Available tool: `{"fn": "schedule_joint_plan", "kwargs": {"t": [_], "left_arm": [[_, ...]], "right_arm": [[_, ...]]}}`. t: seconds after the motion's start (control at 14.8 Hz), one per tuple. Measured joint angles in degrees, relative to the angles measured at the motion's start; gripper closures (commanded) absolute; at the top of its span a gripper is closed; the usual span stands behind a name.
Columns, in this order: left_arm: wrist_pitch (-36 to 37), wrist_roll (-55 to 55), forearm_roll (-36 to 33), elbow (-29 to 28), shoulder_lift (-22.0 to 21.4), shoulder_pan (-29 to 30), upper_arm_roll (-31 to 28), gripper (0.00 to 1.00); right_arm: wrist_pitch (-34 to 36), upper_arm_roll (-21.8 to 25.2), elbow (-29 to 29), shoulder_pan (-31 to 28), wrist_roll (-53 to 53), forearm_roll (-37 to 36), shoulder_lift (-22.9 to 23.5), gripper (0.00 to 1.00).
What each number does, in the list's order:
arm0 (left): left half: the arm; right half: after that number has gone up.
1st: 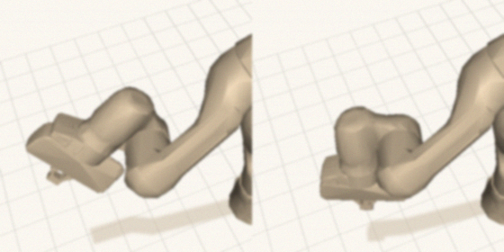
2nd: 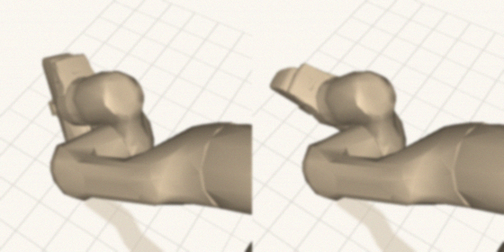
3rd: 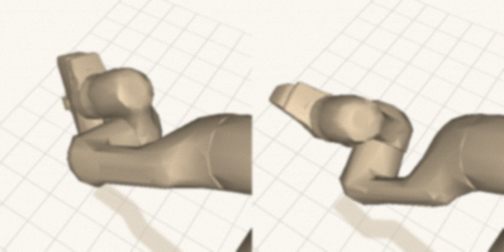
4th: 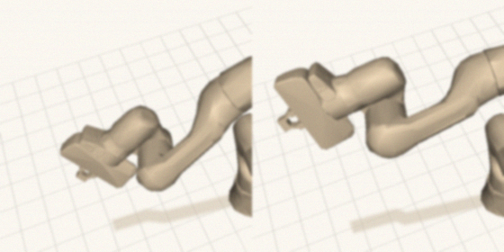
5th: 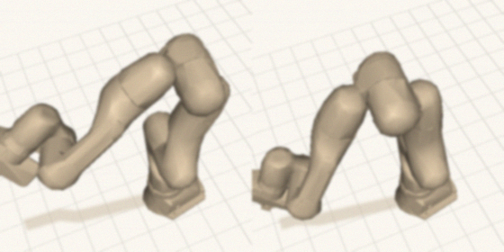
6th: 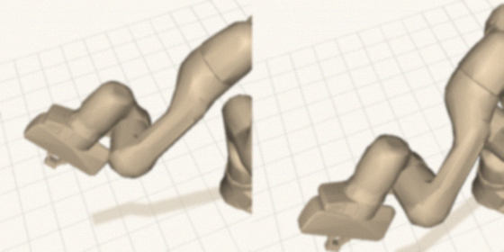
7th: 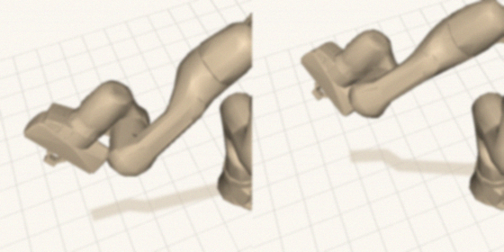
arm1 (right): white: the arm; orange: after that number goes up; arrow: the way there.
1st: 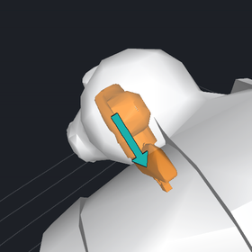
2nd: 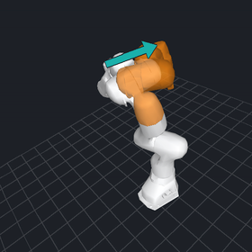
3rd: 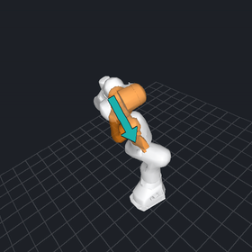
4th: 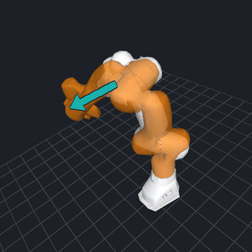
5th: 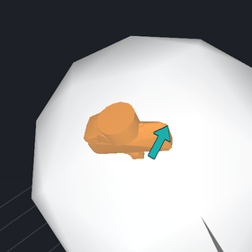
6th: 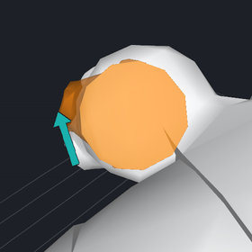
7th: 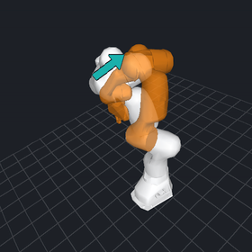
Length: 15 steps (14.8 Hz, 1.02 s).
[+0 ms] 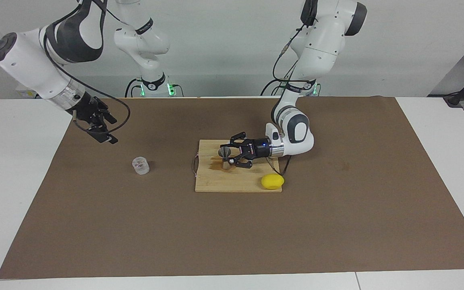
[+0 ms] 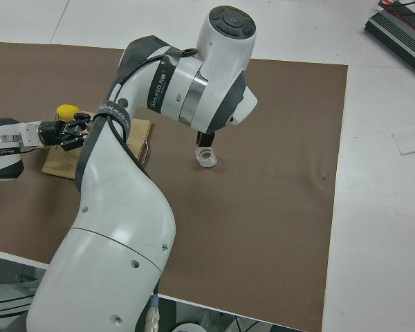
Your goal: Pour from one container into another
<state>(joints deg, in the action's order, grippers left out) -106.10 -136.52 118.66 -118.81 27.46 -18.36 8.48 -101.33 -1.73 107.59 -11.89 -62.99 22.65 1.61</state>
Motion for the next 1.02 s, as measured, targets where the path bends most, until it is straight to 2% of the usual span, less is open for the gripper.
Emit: {"fn": "schedule_joint_plan", "kwargs": {"t": [0.14, 0.34, 0.41, 0.47, 0.81, 1.02], "left_arm": [[-0.1, -0.1, 0.1, 0.0, 0.0, -0.1, 0.0, 0.71], [-0.1, -0.2, 0.1, 0.0, 0.0, -0.2, 0.0, 0.65], [-0.1, -0.5, 0.1, 0.0, 0.0, -0.2, 0.0, 0.52], [0.0, -1.2, 0.1, -0.1, 0.0, -0.2, 0.0, 0.01], [-0.3, -2.8, 0.1, -0.9, 0.0, -0.2, -0.3, 0.0], [-0.3, -3.4, 0.1, -1.3, 0.0, -0.1, -0.7, 0.0]], "right_arm": [[-1.4, 0.0, 1.2, -2.7, 0.0, 3.9, 3.3, 0.0], [-5.1, 0.1, 3.6, -4.6, 0.2, 7.9, 7.2, 0.0], [-6.2, 0.1, 4.5, -4.7, 0.6, 8.9, 8.1, 0.0], [-7.2, 0.1, 5.2, -4.8, 1.9, 10.3, 9.1, 0.0], [-10.5, 0.1, 8.0, -5.5, 10.6, 14.9, 13.1, 0.0], [-13.5, 0.0, 8.5, -5.7, 16.1, 17.9, 17.3, 0.0]]}}
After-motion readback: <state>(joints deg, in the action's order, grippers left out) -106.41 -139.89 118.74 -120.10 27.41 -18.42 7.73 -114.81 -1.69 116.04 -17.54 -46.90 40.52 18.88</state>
